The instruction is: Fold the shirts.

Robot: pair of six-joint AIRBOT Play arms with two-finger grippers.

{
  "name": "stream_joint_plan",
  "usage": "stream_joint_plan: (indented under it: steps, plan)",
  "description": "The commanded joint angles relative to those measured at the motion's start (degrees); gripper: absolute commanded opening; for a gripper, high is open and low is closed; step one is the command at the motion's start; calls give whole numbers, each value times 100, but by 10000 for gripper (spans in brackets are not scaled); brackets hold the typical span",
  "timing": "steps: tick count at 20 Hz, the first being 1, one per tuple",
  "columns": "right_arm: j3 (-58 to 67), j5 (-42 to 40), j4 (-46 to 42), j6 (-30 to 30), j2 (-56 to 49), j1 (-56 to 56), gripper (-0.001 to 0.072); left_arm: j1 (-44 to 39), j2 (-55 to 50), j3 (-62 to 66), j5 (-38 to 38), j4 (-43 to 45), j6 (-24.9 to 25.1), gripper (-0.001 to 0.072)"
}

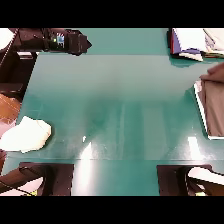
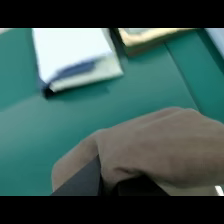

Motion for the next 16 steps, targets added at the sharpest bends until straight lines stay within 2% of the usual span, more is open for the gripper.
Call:
stream_joint_plan:
  steps: [1, 4, 5, 9, 10, 13, 16]
  plan:
    - [-1362, 328, -857, 2, 721, -420, 17, 0, 0, 0, -160, 7, 22, 21]
    - [-2723, 321, -1346, 2, 1366, -748, 27, 0, 0, 0, -166, 4, 22, 21]
    - [-3163, 323, -1480, 2, 1563, -870, 64, 0, 0, 0, -168, 4, 22, 21]
    - [-4391, 214, -1655, 90, 2070, -1377, 621, 0, 0, 0, -177, 4, 24, 21]
    - [-4509, 155, -1644, 247, 2142, -1517, 703, 0, 0, 0, -197, 4, 31, 21]
    - [-4194, 144, -1478, 396, 2286, -1644, 701, 0, 0, 0, -293, 2, 146, 21]
    - [-3569, 70, -918, 404, 2389, -1169, 697, 0, 0, 0, -319, 0, 164, 21]
